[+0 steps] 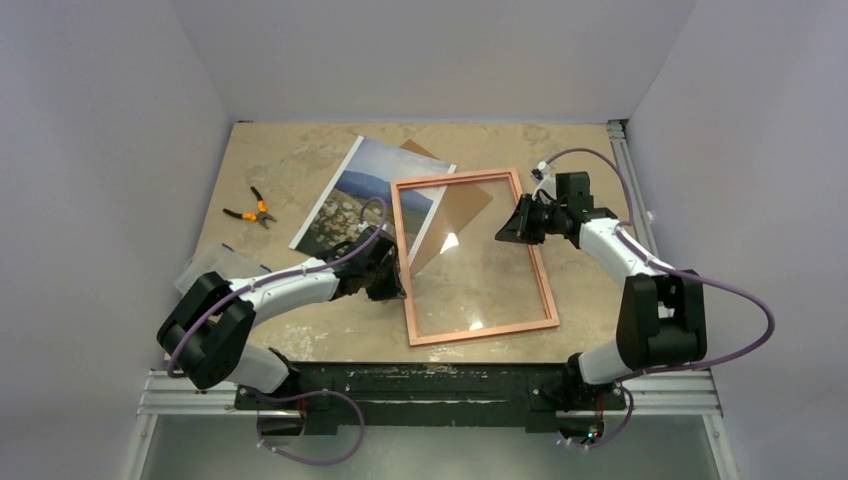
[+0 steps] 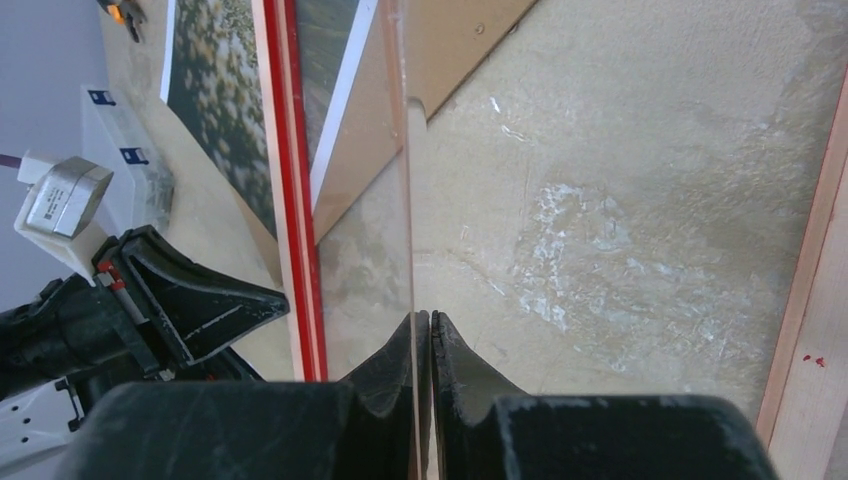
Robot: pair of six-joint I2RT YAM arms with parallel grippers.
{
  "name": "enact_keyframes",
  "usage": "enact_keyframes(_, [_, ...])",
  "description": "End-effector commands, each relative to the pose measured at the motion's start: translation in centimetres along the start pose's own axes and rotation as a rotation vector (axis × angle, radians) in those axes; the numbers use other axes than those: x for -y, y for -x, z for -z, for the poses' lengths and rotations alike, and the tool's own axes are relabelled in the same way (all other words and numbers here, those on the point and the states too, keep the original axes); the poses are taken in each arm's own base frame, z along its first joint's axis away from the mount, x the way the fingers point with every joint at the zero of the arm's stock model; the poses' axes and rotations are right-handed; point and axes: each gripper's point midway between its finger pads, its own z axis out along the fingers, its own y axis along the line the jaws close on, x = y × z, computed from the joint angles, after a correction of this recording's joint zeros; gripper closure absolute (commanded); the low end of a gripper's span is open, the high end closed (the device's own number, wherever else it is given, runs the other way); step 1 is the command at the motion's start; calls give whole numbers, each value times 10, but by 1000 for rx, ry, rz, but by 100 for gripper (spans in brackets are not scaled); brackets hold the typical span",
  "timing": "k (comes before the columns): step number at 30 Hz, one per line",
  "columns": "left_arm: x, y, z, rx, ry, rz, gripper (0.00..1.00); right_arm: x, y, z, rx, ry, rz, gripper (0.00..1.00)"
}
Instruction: Put the photo into the frame
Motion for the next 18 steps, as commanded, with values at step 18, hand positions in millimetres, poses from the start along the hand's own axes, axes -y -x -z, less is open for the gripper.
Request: enact_keyframes(18, [-65,-34,-10,-110,254,-70,100,15,-13,-14,-77,-47,23,77])
